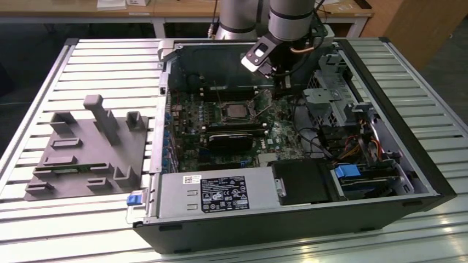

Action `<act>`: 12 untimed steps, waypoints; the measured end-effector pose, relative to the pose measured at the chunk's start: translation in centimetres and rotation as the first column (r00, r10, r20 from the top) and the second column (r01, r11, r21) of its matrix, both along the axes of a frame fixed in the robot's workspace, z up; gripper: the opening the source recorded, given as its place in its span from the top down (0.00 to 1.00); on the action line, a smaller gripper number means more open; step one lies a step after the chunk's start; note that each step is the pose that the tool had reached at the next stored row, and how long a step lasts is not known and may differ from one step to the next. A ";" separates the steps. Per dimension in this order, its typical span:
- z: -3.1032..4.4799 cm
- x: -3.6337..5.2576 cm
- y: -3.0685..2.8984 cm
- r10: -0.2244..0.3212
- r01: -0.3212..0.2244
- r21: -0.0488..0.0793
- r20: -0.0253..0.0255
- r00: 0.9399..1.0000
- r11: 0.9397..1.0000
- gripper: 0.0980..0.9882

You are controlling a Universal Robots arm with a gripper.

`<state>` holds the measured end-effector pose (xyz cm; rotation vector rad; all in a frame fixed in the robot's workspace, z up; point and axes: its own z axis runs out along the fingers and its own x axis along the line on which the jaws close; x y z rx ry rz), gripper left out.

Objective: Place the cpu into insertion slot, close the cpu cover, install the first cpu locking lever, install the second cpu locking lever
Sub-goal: 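Close the cpu cover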

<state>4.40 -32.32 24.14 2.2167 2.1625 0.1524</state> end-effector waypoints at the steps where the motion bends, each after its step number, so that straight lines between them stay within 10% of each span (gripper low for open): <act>1: 0.00 0.00 0.00 0.000 0.000 0.000 0.000 1.000 1.000 0.99; 4: -0.01 0.00 0.00 0.000 0.000 -0.001 -0.001 1.000 1.000 0.99; 5: -0.03 0.01 0.01 0.000 0.000 0.000 -0.010 1.000 1.000 0.99; 9: -0.10 0.09 0.01 0.000 0.000 -0.002 -0.078 0.997 1.000 0.99; 10: -0.10 0.10 0.00 0.000 0.000 -0.003 -0.088 0.996 1.000 0.99; 12: -0.09 0.10 0.00 0.000 0.000 -0.003 -0.094 0.996 1.000 0.99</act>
